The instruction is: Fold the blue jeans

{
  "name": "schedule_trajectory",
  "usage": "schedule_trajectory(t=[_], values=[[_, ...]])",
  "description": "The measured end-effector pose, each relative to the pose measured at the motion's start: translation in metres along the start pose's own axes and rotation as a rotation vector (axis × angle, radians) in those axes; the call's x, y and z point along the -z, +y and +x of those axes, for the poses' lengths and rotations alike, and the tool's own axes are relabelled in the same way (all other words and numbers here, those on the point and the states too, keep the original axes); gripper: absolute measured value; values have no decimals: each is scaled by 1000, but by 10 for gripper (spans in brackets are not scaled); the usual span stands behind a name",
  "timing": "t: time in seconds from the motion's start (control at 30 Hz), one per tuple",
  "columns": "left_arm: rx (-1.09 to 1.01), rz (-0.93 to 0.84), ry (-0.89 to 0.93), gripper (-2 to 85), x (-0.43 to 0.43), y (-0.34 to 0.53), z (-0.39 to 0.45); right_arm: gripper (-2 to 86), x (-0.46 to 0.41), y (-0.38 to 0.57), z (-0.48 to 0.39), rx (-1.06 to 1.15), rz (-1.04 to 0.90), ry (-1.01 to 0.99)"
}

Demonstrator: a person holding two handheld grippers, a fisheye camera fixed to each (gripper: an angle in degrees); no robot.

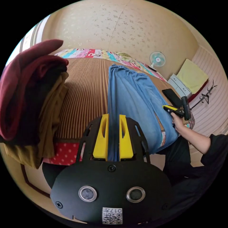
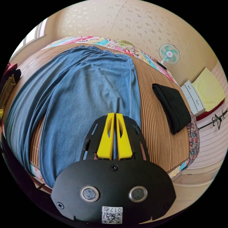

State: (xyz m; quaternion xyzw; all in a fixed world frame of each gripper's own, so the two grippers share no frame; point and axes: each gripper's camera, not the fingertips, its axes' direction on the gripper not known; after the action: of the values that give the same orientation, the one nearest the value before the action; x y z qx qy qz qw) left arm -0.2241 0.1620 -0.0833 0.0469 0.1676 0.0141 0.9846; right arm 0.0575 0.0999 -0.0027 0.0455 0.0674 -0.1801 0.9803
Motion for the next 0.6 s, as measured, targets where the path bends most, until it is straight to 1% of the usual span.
schedule_trajectory(t=[0.07, 0.1, 0.13, 0.2, 0.27, 0.33, 0.4, 0.43, 0.5, 0.6], values=[[-13, 48, 9, 94, 13, 10, -5, 19, -1, 1, 17, -31, -4, -84], [-24, 62, 26, 93, 19, 13, -6, 22, -1, 2, 36, -76, -6, -187], [-33, 51, 35, 88, 22, 15, -6, 25, -3, 4, 59, -138, -17, -313], [-30, 3, 14, 86, 23, 16, -6, 33, -5, 11, 88, -217, -48, -477], [-36, -49, 24, 82, 20, 18, -8, 47, 7, 24, 101, -244, -24, -542], [-47, -98, 77, 80, 16, 21, -10, 65, 44, 49, 93, -156, 83, -605], [-65, -123, 83, 80, 15, 22, -10, 67, 72, 70, 73, -39, 122, -670], [-75, -147, 70, 80, 14, 22, -9, 65, 86, 83, 56, 36, 124, -716], [-92, -180, 51, 80, 11, 23, -7, 61, 99, 101, 32, 114, 108, -762], [-100, -199, 55, 85, 8, 29, -5, 71, 99, 122, -1, 185, 50, -807]])
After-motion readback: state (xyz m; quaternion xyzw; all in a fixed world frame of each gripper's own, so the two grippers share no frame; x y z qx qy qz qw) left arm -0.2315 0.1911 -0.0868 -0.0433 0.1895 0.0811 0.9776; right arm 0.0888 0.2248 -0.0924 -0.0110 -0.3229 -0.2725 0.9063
